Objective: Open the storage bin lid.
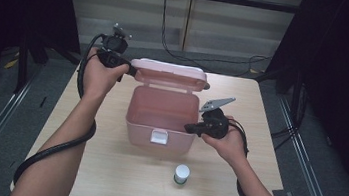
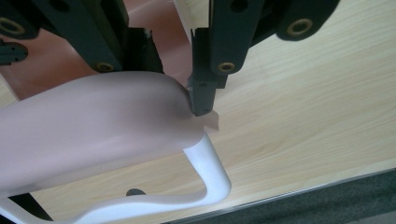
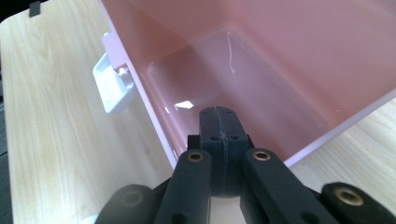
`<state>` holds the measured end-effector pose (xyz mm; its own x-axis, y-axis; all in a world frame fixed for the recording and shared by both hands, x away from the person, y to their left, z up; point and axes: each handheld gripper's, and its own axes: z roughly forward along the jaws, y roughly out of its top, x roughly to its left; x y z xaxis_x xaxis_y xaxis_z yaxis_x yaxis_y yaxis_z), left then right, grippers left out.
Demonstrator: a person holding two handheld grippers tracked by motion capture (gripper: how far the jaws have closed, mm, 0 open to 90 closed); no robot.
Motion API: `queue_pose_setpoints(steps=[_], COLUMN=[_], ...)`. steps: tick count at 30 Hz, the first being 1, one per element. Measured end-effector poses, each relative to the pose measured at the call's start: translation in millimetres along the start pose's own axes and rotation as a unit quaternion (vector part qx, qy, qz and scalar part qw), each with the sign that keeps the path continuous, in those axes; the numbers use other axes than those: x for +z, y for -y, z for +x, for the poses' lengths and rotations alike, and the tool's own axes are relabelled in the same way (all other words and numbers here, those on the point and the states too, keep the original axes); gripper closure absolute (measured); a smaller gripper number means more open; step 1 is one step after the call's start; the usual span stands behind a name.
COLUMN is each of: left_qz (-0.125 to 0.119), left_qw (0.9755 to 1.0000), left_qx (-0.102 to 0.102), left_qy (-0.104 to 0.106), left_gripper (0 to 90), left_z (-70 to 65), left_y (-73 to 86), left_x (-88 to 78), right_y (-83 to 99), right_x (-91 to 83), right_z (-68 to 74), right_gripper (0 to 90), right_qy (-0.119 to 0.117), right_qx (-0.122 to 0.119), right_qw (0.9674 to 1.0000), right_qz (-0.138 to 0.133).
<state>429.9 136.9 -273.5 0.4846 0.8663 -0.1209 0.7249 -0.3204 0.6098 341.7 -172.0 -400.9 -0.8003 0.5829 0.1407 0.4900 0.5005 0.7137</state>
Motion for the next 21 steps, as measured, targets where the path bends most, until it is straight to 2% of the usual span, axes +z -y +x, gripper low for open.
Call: queue_pose_setpoints(steps=[4, 8, 21], left_qz=[0.001, 0.004, 0.007], left_qw=[1.0000, 0.9999, 0.9996], left_qx=[-0.004, -0.006, -0.019], left_qy=[-0.008, -0.015, -0.018], left_gripper=[75.6, 77.0, 80.3], left_z=[0.1, 0.0, 5.1], left_y=[-7.2, -13.3, -25.3], left_x=[-0.7, 1.4, 8.7], right_y=[1.6, 3.4, 3.0], right_x=[-1.9, -2.0, -0.7], right_z=[0.3, -0.3, -0.7], right_gripper=[90.0, 90.0, 90.0], right_qy=[-0.003, -0.007, -0.014], right_qx=[-0.007, -0.003, -0.007], right_qw=[1.0000, 1.0000, 0.9999], right_qz=[0.003, -0.004, -0.001])
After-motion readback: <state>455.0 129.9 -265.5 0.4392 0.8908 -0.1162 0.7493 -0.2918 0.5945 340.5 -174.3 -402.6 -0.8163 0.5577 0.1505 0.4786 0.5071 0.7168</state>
